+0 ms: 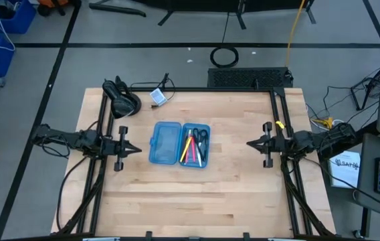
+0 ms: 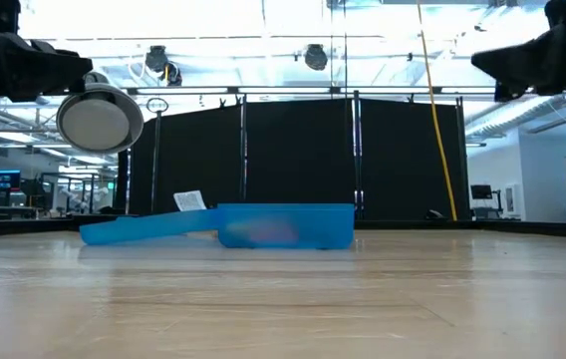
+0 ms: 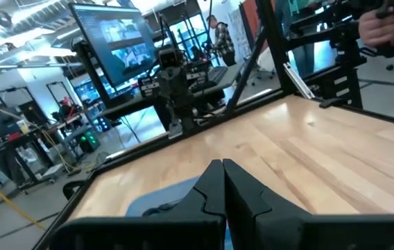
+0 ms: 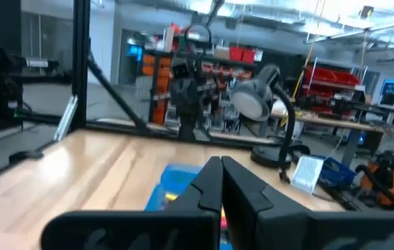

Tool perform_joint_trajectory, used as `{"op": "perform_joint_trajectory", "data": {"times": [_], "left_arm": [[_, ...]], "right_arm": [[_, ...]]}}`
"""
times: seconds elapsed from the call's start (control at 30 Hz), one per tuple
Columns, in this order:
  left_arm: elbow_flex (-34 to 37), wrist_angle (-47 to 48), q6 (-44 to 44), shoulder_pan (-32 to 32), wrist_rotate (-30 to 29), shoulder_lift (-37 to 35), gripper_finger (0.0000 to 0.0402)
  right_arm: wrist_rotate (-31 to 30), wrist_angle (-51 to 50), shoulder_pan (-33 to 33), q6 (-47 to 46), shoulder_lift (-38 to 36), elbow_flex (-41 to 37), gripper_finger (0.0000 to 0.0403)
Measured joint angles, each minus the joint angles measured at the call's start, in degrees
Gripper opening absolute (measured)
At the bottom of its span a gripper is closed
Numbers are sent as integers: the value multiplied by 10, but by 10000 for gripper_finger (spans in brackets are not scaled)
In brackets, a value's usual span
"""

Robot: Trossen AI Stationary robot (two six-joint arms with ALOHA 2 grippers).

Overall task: Pick & place school supplies into a supply box
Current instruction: Return to Home Position

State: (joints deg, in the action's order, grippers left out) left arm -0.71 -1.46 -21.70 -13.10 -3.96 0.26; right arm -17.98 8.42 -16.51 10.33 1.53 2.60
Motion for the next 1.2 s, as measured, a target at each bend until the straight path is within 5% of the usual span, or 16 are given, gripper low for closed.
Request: {"op": "perform_joint_trajectory", "data": {"times": [0.53, 0.8, 1.2], "left_arm": [[0, 5, 22, 0, -4, 14, 0], [0, 3, 93, 53, -29, 72, 0], [2, -47, 89, 66, 11, 128, 0]], "right_arm": [[-36, -41, 4, -67, -2, -16, 0], [-90, -40, 111, -92, 3, -17, 0], [32, -40, 164, -96, 46, -17, 0]]}}
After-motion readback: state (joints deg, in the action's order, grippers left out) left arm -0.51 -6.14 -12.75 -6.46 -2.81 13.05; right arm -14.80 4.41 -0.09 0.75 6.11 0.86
